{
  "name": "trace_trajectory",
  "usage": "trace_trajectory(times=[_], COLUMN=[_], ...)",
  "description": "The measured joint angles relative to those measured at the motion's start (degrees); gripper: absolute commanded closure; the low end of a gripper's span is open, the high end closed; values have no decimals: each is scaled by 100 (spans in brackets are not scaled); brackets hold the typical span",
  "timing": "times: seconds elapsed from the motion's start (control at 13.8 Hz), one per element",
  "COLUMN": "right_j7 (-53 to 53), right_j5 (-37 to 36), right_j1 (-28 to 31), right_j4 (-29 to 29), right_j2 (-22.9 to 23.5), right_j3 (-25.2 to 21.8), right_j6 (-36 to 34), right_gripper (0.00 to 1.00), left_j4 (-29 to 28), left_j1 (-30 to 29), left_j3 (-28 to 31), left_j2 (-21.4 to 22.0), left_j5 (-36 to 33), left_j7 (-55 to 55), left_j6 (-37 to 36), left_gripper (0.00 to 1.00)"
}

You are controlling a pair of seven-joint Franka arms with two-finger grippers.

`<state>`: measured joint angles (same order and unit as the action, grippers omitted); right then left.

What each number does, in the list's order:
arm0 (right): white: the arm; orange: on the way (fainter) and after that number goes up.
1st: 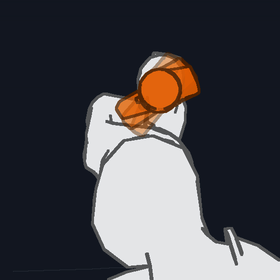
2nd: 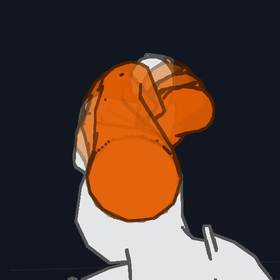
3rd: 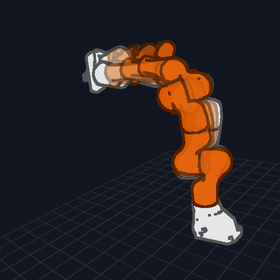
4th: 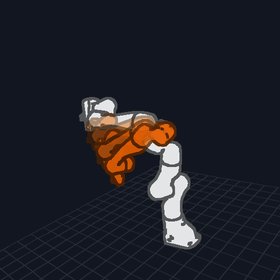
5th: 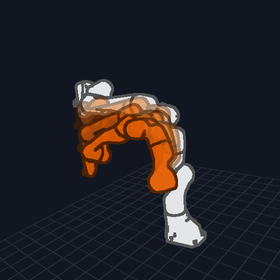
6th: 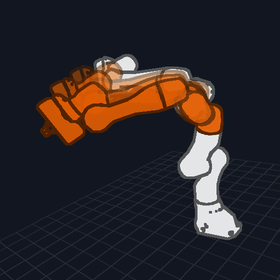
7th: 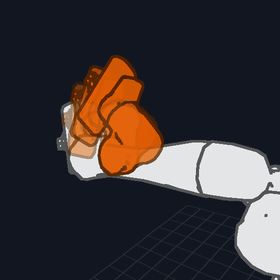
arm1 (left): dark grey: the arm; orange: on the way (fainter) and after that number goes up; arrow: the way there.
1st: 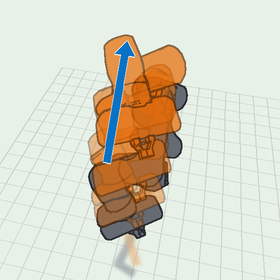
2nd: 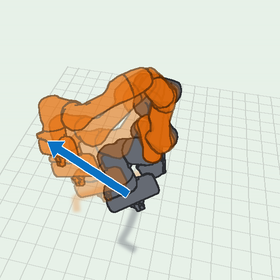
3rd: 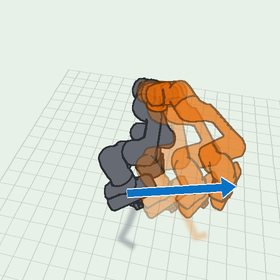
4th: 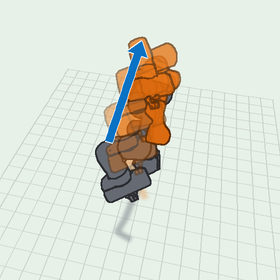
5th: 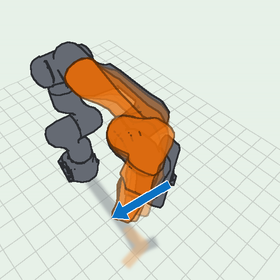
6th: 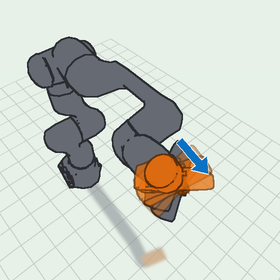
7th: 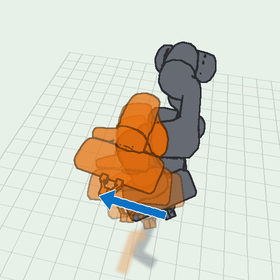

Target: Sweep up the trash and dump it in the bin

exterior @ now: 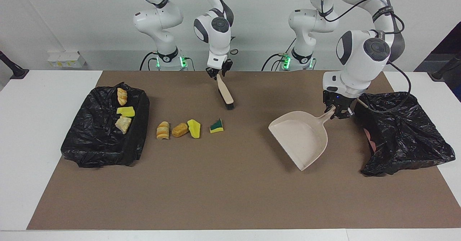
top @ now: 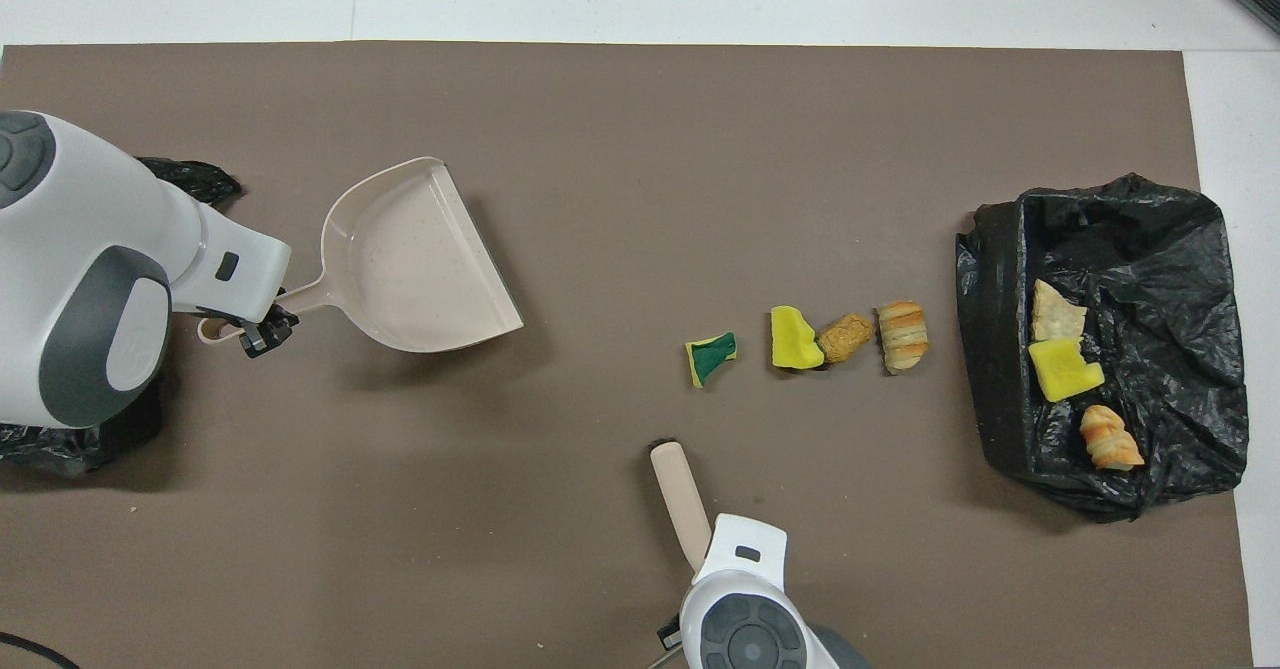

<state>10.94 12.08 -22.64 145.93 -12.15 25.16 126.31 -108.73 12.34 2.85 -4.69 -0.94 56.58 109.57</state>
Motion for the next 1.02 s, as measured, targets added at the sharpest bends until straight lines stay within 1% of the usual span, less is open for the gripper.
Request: trace_trajectory(times=[0.22,0.44,0.58,0.65,0.8,1.02], right_j7=[-8,32,334,581,919,951], right_j5=[-2,-138,-483,-768,-1407,-2137], right_j1=[79,468,955,1210,1738,2554], right_j4=[-89,-443,-638,-654,-644,-634], right_j2=[4,-91,-310,-402,-425,-262], right_j3=[-19,-37,-65,-78,-89,-102], right_j6=[-63,-707,-1152,-1216,-1221,-992], right_gripper=[100,100,100,100,100,100], left_j4=[-95,-405,-625,-698,-774,-909], left_j1=[67,346,600,679,821,1251], left_j3=[-60,-92,-105,-108,-126,-139], left_j2=[-12,-23,-35,-36,-36,-36], left_j5=[-1,-1,-1,-1,-1,-1], left_j7=[532,766,767,767,783,567], left_j6=[111,517,785,875,922,1052], left_gripper=[100,100,100,100,100,100])
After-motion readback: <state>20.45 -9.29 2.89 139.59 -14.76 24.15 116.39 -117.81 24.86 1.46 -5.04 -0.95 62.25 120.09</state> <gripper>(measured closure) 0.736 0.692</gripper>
